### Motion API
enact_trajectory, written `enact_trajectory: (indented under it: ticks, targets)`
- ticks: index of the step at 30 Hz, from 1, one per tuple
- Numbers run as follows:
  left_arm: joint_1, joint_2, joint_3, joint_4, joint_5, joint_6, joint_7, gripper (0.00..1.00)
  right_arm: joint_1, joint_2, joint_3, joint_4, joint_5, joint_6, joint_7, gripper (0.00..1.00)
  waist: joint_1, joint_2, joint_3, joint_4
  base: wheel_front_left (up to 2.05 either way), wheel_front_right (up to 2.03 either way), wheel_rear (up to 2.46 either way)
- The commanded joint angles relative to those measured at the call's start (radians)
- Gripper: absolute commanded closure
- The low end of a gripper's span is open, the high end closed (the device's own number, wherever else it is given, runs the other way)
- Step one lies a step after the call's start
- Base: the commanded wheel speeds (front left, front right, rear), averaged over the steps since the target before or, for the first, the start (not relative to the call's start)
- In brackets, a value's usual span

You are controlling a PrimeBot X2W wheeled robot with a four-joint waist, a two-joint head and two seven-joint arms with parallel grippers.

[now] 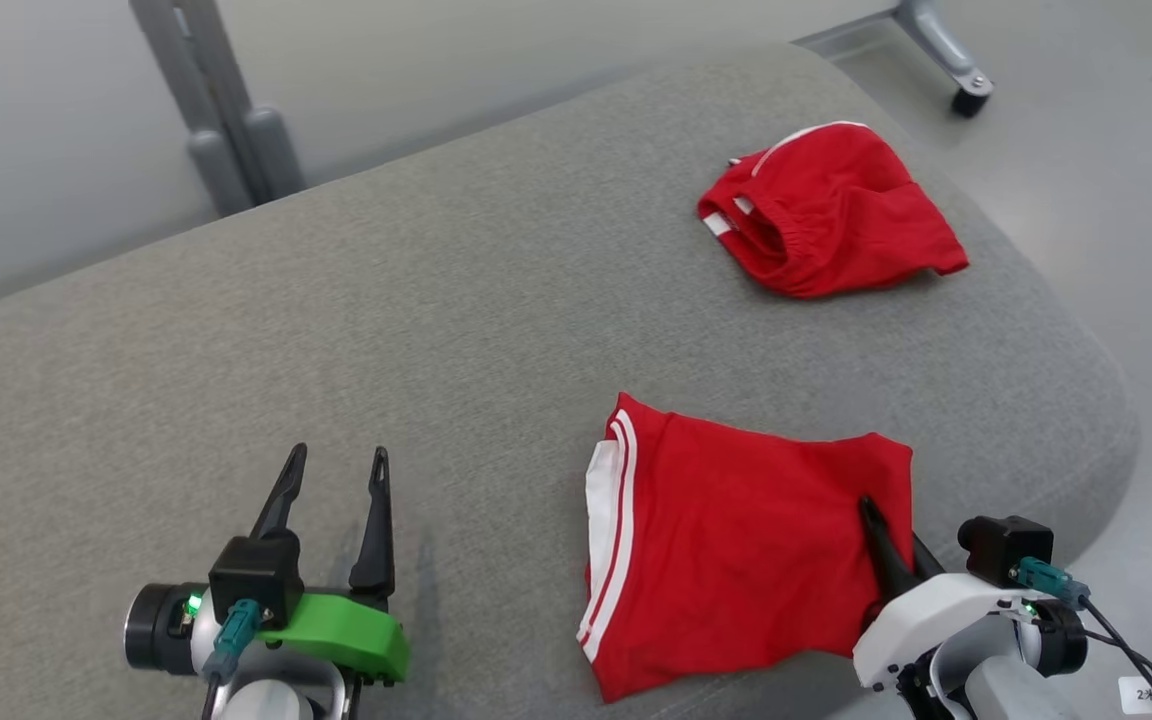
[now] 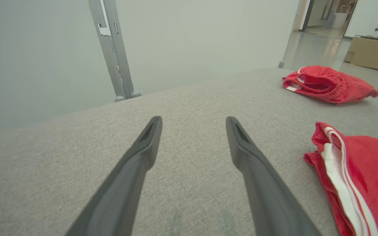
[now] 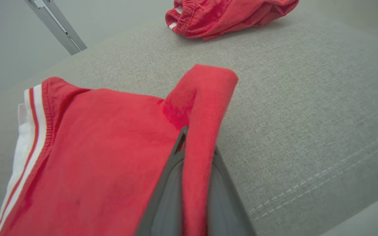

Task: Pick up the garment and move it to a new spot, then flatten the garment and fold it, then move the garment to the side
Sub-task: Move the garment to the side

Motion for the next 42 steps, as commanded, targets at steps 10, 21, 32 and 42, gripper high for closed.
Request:
enact_trajectory:
  ticks: [10, 21, 32, 42]
  targets:
    - [-0.074, 0.004, -0.016, -0.007, 0.050, -0.025, 0.001, 0.00, -0.203, -0.055, 0.101, -0.037, -0.055, -0.001, -0.002, 1.00, 0.0000, -0.0001, 0.170, -0.003, 0.00, 0.00, 0.00]
    - [-0.170, 0.005, -0.054, -0.025, 0.090, -0.049, 0.001, 0.00, -0.580, -0.209, 0.022, 0.061, -0.081, -0.001, -0.002, 1.00, 0.0000, -0.0001, 0.343, 0.156, 0.00, 0.00, 0.00]
    - [-0.201, 0.004, -0.063, -0.033, 0.098, -0.052, 0.001, 0.00, -0.692, -0.327, -0.235, 0.206, -0.190, -0.001, -0.002, 1.00, 0.0000, -0.0001, 0.388, 0.203, 0.00, 0.00, 0.00]
    - [-0.200, 0.018, -0.058, -0.039, 0.103, -0.047, 0.001, 0.00, -0.691, -0.370, -0.483, 0.366, -0.427, -0.002, -0.002, 0.00, 0.0000, -0.0001, 0.396, 0.208, 0.00, 0.00, 0.00]
